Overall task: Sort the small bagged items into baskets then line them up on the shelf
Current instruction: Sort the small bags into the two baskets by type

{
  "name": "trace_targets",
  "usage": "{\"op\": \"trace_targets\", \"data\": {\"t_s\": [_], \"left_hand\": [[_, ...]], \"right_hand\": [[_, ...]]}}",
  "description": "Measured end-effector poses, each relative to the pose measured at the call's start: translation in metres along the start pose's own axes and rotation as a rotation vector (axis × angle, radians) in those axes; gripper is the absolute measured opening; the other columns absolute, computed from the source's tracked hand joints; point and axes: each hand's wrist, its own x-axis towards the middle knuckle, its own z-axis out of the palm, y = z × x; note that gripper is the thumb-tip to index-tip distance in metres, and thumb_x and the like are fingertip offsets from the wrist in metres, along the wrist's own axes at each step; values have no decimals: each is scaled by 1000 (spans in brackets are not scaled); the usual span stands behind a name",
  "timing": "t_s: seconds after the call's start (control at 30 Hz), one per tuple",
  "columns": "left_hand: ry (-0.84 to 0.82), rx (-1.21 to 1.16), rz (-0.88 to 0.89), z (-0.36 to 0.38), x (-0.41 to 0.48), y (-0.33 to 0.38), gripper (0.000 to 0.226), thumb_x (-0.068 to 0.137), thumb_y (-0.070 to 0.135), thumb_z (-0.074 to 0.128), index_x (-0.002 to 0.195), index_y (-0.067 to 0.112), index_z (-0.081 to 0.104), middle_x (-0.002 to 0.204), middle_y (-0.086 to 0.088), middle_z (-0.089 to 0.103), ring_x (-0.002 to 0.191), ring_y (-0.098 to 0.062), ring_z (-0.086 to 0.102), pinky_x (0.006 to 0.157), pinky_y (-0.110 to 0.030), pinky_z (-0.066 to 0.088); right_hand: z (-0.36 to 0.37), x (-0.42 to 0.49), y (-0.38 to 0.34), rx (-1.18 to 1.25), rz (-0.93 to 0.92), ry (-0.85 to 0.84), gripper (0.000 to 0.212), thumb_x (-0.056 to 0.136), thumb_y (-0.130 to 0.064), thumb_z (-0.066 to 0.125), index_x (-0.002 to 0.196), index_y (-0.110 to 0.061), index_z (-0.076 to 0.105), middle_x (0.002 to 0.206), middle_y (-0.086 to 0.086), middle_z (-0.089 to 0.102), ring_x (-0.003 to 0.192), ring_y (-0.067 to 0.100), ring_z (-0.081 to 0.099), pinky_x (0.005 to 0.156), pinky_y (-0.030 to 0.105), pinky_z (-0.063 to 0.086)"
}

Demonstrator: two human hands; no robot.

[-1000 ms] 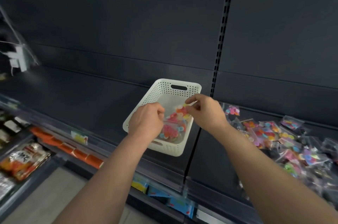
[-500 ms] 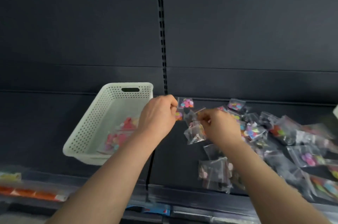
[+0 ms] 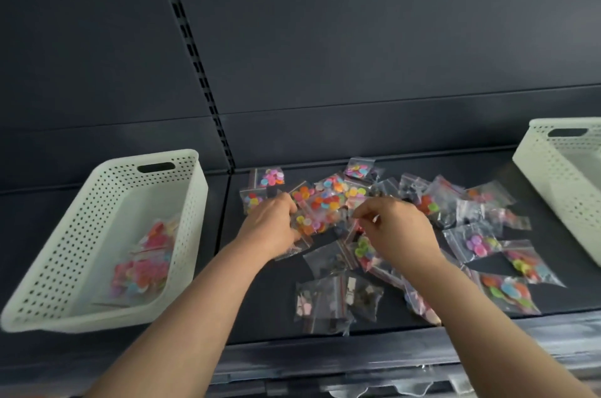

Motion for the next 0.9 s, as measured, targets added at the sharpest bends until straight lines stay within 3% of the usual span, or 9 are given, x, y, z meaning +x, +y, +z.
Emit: {"op": "trace_targets", "data": {"t_s": [0.17, 0.3, 0.5, 0.67, 0.8, 0.9], "left_hand": [[203, -41, -56, -2, -7, -12, 7, 90, 25, 67, 97, 24, 65, 97, 6, 69, 91, -15, 63, 81, -35, 53], [338, -67, -24, -12, -15, -16, 5, 94, 28, 61, 95, 24, 64, 94, 9, 67, 86, -13, 62, 73, -33, 51], [417, -219, -11, -16, -14, -5, 11, 95, 29, 57, 98, 20, 63, 94, 3, 68, 89, -20, 63, 77, -41, 53], [481, -214, -1, -16, -14, 17, 9, 94, 28, 59, 96, 21, 63, 94, 4, 68, 90, -20, 63, 76, -41, 53], [555, -247, -34, -10, -18, 38, 7, 93, 27, 59, 93, 21, 63, 87, 7, 66, 86, -19, 63, 74, -39, 53], [661, -327, -53, -7, -21, 57, 8, 94, 26, 60, 91, 19, 63, 79, 12, 61, 82, -16, 62, 71, -33, 50]], "right_hand": [[6, -3, -19, 3, -212, -242, 21, 86, -22, 66, 103, -31, 72, 105, -7, 65, 96, 14, 60, 78, 26, 49], [2, 3, -32, -217, -256, -354, 24, 86, -37, 64, 110, -35, 68, 114, -7, 58, 109, 15, 53, 78, 27, 43], [10, -4, -35, -395, -345, -329, 25, 96, -30, 50, 117, -19, 58, 121, 2, 53, 112, 22, 46, 88, 36, 44], [1, -9, -22, -318, -383, -351, 28, 93, -34, 55, 119, -25, 55, 127, -1, 52, 117, 22, 45, 92, 36, 42], [-15, -2, -10, -286, -400, -146, 18, 95, -25, 50, 110, -21, 59, 115, 0, 59, 110, 22, 47, 82, 32, 39], [-33, 3, 11, -162, -368, -107, 24, 96, -31, 51, 120, -25, 53, 118, -2, 59, 114, 20, 47, 82, 32, 41]]}}
